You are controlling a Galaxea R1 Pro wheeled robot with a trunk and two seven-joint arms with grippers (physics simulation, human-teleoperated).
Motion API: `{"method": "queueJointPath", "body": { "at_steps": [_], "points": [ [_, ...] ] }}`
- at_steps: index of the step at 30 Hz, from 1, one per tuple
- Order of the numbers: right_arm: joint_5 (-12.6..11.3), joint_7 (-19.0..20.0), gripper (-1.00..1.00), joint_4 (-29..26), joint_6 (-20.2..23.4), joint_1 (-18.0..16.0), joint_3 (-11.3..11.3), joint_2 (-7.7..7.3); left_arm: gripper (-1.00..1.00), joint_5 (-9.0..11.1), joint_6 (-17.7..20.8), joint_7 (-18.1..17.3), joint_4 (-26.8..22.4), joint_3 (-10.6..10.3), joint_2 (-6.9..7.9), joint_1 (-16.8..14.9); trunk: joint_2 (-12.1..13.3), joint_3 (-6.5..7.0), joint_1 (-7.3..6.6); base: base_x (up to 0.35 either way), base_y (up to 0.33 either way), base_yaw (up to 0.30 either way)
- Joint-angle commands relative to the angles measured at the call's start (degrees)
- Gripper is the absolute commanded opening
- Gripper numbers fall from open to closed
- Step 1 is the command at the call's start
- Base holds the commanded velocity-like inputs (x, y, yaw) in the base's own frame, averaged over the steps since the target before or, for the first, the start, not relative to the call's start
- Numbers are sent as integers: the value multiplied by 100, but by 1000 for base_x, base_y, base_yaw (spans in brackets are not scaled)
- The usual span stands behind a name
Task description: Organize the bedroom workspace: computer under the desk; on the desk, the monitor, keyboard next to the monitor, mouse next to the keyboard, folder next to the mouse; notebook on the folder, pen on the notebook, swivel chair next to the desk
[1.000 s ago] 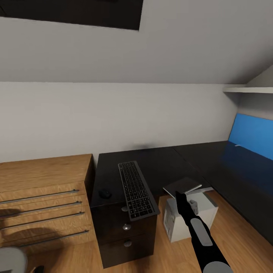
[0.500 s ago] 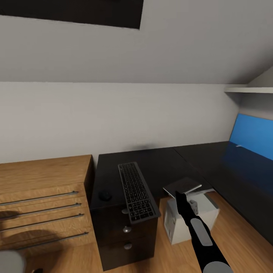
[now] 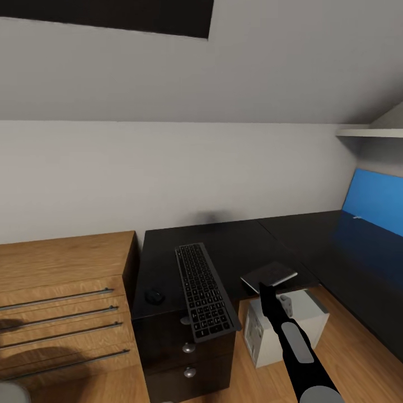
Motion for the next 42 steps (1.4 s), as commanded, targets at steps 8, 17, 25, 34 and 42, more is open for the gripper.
{"method": "queueJointPath", "body": {
  "at_steps": [8,17,25,34,42],
  "points": [
    [-52,19,-100,-2,55,-5,-32,10,100,52,-4,40,-3,-27,5,-6,-3,-6,-1,1,0,0],
    [-52,15,100,-2,58,-5,-32,11,100,52,-3,40,9,-27,5,-6,-3,-6,-1,0,0,0],
    [-52,15,100,-2,54,-5,-32,8,100,52,-3,39,12,-27,5,-6,-3,-6,-1,0,0,0],
    [-52,20,100,-2,54,-5,-32,7,100,52,-5,40,13,-27,5,-6,-3,-6,-1,-2,0,0],
    [-52,17,100,-2,54,-5,-32,7,100,60,-3,32,13,-27,5,-6,-3,-6,-1,-252,-4,0]
  ]
}}
